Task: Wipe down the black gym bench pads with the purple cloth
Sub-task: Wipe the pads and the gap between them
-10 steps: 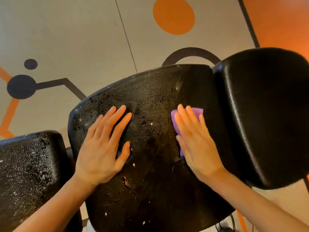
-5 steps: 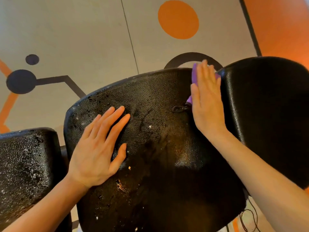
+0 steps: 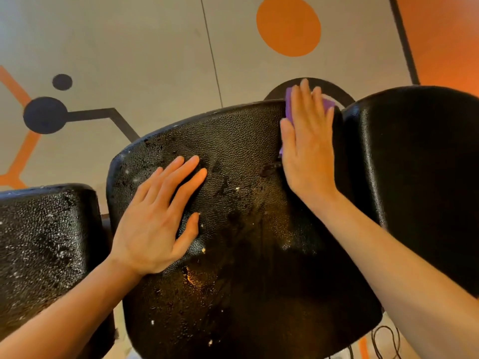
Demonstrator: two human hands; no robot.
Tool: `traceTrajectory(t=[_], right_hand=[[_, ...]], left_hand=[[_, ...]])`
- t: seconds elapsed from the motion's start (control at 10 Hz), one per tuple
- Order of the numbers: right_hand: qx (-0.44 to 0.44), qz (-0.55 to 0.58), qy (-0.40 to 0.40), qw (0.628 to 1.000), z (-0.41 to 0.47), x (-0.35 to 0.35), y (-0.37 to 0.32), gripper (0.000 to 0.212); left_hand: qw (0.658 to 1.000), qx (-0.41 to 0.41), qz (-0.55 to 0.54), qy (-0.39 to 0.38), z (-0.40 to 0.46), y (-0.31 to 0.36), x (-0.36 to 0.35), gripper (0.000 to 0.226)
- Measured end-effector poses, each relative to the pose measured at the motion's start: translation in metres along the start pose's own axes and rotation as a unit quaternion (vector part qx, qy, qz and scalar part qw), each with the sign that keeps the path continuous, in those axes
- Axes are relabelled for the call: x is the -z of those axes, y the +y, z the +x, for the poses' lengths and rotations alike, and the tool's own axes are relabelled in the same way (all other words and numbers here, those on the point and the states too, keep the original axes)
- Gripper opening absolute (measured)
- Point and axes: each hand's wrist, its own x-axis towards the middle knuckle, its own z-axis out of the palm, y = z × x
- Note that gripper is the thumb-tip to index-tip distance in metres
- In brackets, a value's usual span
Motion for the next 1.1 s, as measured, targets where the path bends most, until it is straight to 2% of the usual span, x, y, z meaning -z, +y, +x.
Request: traceTrajectory(t=[0.1, 0.2, 0.3, 0.4, 0.5, 0.6, 0.7, 0.8, 0.9, 1.0, 1.1], right_hand=[[0.075, -0.052, 0.009, 0.996, 0.022, -0.012, -0.031, 0.048], [0.114, -0.057, -0.018, 0.992, -0.013, -0.008, -0.019, 0.052], [0.128, -0.051, -0.083, 0.987, -0.119, 0.005, -0.006, 0.058], [0.143, -0.049, -0.115, 0.982, -0.136, 0.007, -0.001, 0.055], [0.096, -0.048, -0.048, 0.993, -0.047, -0.009, -0.028, 0.053], [0.077, -0.083, -0.023, 0.993, -0.031, -0.018, -0.040, 0.052], [0.145, -0.114, -0.093, 0.978, -0.129, -0.007, -0.027, 0.054], [0.182, -0.086, -0.133, 0.970, -0.150, -0.002, -0.021, 0.053], [0.115, -0.092, -0.053, 0.988, -0.059, -0.019, -0.053, 0.053], [0.082, -0.100, -0.025, 0.991, -0.040, -0.027, -0.065, 0.053], [0.149, -0.138, -0.098, 0.974, -0.142, -0.015, -0.047, 0.054]], left_hand=[[1.000, 0.001, 0.003, 0.002, -0.001, 0.000, -0.001, 0.064], [1.000, 0.001, 0.002, 0.008, 0.000, 0.001, -0.001, 0.064], [1.000, 0.000, -0.001, 0.014, -0.001, 0.001, -0.001, 0.062], [1.000, -0.003, 0.000, 0.020, -0.001, 0.001, -0.001, 0.061], [1.000, -0.005, 0.002, 0.023, -0.001, 0.000, -0.001, 0.061], [1.000, -0.003, 0.000, 0.020, -0.002, 0.002, -0.002, 0.061], [1.000, -0.005, 0.005, 0.021, -0.002, 0.001, -0.002, 0.062], [1.000, -0.001, 0.004, 0.023, -0.003, 0.001, 0.000, 0.062], [1.000, -0.004, 0.009, 0.023, -0.002, 0.001, 0.000, 0.062], [1.000, -0.002, 0.014, 0.020, -0.002, 0.001, -0.001, 0.063], [1.000, -0.005, 0.007, 0.024, -0.002, 0.000, -0.001, 0.062]])
